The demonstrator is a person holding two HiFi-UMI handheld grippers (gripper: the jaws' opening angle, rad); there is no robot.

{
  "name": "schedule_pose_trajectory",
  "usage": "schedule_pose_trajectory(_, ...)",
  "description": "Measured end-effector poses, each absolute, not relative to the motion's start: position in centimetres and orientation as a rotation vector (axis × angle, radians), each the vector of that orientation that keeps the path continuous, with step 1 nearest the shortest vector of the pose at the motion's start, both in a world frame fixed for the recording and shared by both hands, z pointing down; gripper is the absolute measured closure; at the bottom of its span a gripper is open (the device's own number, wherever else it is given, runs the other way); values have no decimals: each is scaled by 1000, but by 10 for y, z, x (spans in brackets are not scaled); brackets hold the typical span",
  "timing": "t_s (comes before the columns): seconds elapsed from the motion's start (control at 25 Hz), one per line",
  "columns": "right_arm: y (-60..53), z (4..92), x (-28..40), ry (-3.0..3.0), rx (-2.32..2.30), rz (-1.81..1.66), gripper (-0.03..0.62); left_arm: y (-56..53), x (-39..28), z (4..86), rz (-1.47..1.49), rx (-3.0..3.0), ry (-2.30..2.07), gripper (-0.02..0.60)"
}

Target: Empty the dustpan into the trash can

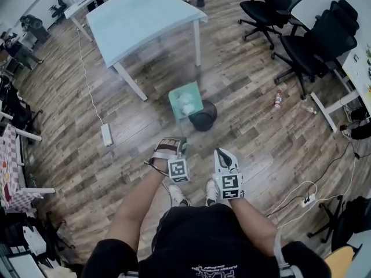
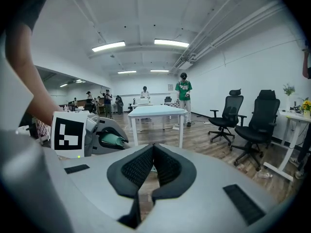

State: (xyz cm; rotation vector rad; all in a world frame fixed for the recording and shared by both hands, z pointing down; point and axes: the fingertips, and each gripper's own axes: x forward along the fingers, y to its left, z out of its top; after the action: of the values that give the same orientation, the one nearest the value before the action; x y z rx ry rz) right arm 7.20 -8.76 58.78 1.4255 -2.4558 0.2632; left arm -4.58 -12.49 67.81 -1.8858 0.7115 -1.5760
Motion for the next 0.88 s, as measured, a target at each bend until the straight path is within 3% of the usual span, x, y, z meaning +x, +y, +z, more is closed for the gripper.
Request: schedule_pose_trajectory(0.88,-82,584,115,-2524,1377,246,569,-65,1,724,-1686,-1624,268,483)
